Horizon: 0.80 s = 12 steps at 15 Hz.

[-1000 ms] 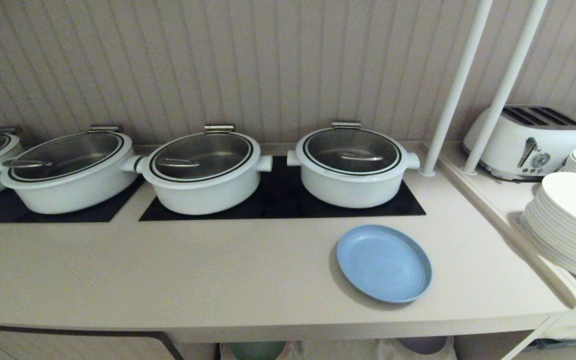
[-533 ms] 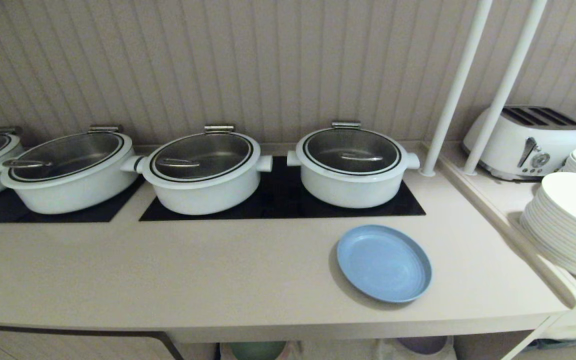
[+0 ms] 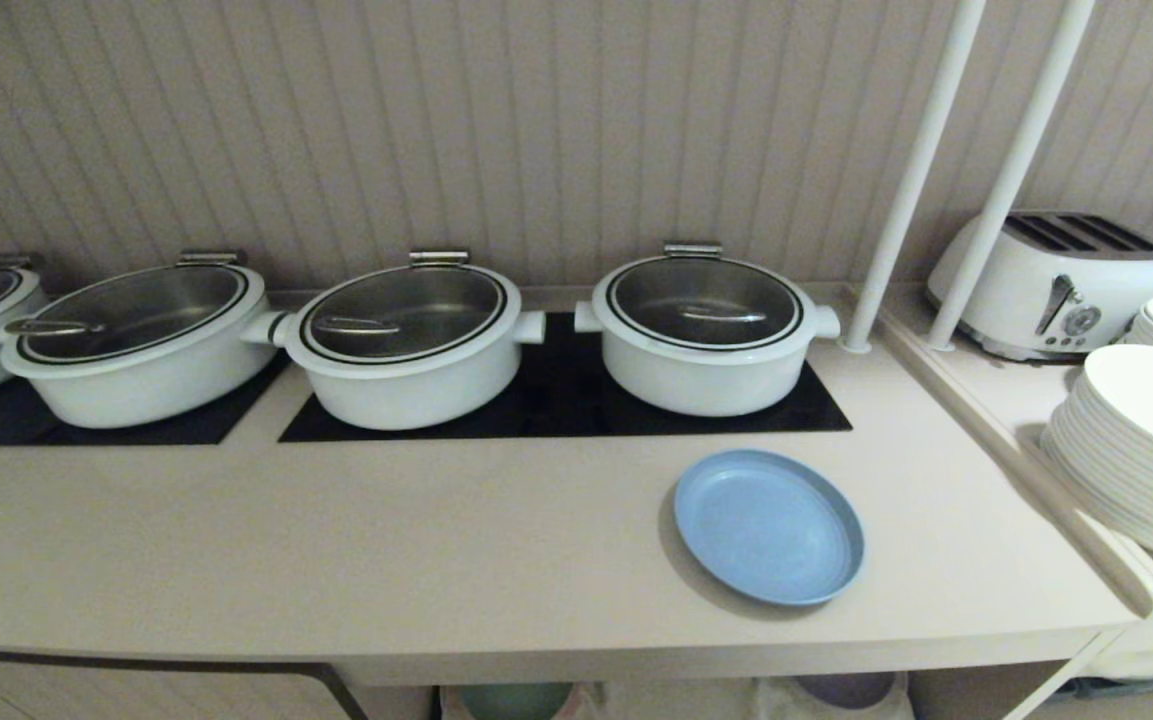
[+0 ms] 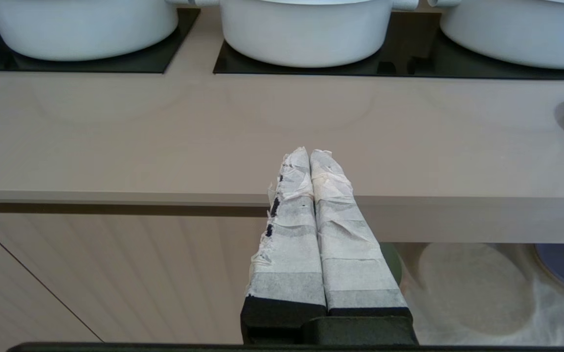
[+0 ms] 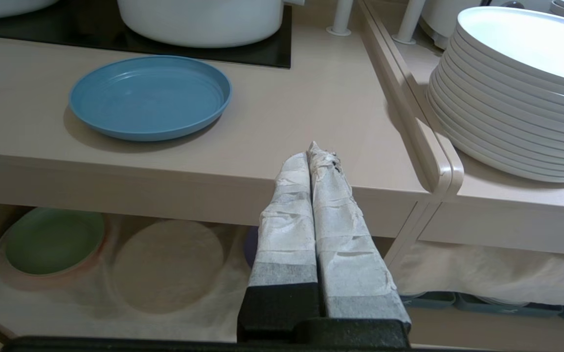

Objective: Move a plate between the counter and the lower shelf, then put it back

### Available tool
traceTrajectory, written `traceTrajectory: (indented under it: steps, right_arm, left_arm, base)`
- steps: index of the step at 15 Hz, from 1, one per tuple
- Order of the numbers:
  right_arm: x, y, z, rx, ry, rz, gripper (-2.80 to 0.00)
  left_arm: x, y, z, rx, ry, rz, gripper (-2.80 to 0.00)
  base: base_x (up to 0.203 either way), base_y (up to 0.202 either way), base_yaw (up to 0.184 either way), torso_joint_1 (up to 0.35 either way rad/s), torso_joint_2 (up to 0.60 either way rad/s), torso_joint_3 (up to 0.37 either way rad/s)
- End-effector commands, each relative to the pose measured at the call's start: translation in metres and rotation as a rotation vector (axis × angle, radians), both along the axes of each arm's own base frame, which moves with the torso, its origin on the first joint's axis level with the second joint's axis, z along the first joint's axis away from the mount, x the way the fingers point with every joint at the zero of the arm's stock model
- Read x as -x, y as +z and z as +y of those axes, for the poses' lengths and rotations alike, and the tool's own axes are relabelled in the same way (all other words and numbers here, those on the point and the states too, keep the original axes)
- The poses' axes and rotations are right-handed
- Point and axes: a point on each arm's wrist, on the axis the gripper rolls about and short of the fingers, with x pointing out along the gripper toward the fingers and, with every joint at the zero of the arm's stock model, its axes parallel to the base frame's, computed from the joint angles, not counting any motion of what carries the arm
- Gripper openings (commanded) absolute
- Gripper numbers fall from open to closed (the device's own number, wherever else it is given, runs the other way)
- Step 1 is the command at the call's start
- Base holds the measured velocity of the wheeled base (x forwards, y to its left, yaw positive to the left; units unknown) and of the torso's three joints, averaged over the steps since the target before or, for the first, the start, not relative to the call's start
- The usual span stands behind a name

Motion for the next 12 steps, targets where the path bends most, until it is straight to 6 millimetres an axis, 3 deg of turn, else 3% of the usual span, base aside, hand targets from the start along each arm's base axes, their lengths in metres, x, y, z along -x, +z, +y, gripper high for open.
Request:
traceTrajectory:
  steps: [1,12]
  right_arm:
    - [-0.0001,-0.0001,0.0000,-0.003,0.000,0.001,-2.80]
    - [-0.0001,0.0003,-0.0006,-0.091,-0.024,0.000,-2.80]
  left_arm:
    - [0.0001,0.0003,0.0000,0.001,0.000,-0.001,-2.80]
    - [0.0001,0.0003,0.0000,0.001,0.000,-0.001,-2.80]
  base:
    - [0.000,0.000,0.000,0.000,0.00,0.000]
    - [0.000,0.000,0.000,0.000,0.00,0.000]
